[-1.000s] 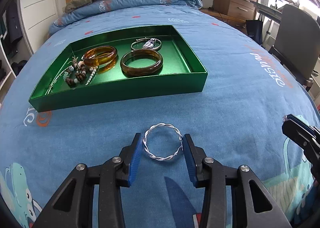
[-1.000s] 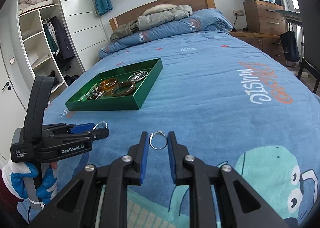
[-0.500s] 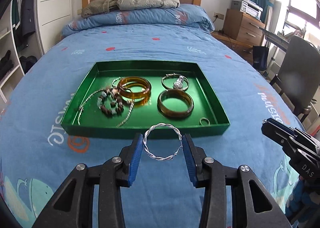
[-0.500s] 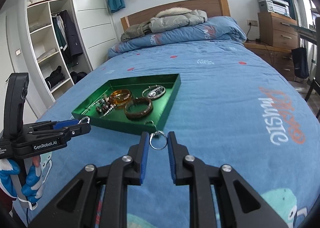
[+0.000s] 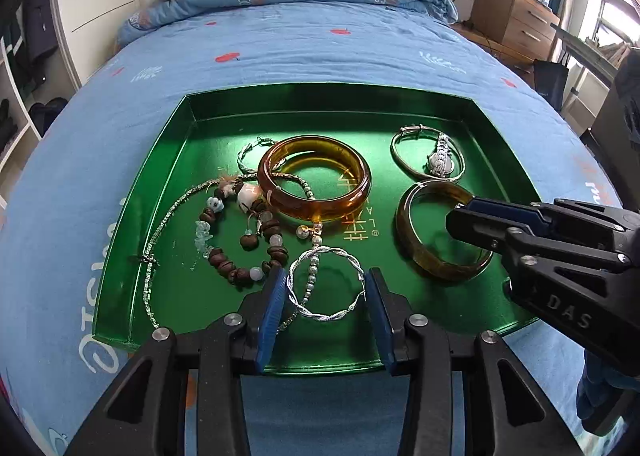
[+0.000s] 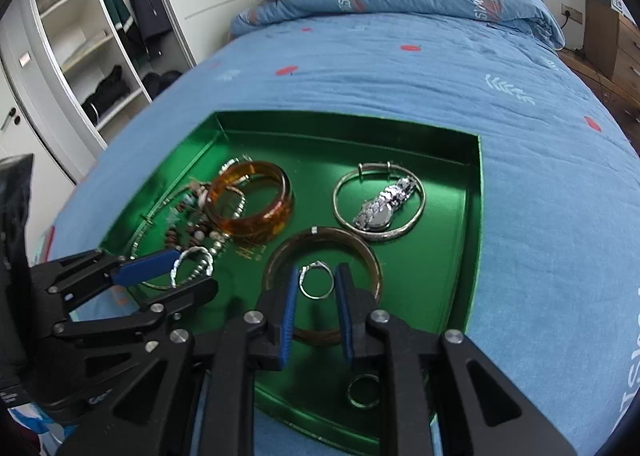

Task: Organize jewelry
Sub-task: 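Carry both rings into the green tray and open both grippers, then lift both open grippers away from the tray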

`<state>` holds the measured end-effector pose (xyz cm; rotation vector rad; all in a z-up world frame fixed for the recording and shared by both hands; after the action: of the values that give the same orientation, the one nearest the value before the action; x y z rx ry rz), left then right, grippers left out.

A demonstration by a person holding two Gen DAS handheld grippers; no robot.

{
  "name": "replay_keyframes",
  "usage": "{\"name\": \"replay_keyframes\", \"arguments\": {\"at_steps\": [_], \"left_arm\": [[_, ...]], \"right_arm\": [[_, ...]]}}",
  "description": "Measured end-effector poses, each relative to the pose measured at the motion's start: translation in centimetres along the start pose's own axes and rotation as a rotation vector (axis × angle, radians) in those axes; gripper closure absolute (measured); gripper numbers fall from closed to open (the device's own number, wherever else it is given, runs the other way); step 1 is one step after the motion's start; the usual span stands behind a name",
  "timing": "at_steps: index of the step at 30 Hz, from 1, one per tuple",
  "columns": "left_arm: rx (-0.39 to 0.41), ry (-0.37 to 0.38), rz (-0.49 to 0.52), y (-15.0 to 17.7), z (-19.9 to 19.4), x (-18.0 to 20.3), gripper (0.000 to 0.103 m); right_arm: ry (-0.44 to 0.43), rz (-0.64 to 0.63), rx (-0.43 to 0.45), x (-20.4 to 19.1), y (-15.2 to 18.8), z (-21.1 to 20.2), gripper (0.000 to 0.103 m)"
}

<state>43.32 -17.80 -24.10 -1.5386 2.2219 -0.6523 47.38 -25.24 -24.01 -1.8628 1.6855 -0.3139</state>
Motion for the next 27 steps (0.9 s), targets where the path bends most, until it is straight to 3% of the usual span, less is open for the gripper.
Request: {"name": "replay_keyframes", "arguments": {"at_steps": [3,9,11,18,27], "left_arm": [[0.001,-0.012,0.008,0.2,0.3,-0.4,0.062],[0.022,-0.019,-0.009,0.0,-1.0,-1.1,0.061],[0.037,-0.007,-0.025,-0.1,-2.2,-1.6,0.06],[0.136,-0.049,-0.073,1.1,-9.0,-3.5,0.042],[0.243,-0.098,-0.104,5.5,-17.7,-3.5,0.022]], "right_arm": [[0.056,-0.02,-0.035,0.4,0.5,1.2,0.084],[0.097,-0.024,-0.011,0.5,0.1,0.1,0.081],[0.099,-0.012,0.022,0.7,0.0,-1.4,0.076],[0.119,0.01,0.166,0.2,1.2,-9.8,0.074],[0.1,0.056,0.27,-3.0,6.0,-18.3,0.067]]}}
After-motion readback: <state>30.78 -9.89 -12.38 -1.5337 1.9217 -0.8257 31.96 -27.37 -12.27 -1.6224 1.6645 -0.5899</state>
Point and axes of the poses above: each gripper's, at about its wrist camera, not at the fingertips, and z roughly the way its jaws point, x to its right, y to its underside, the point moved 9 cm from there along z, roughly the way its jaws point, and after that the axes turned 6 degrees about z, right-handed, at the moved point
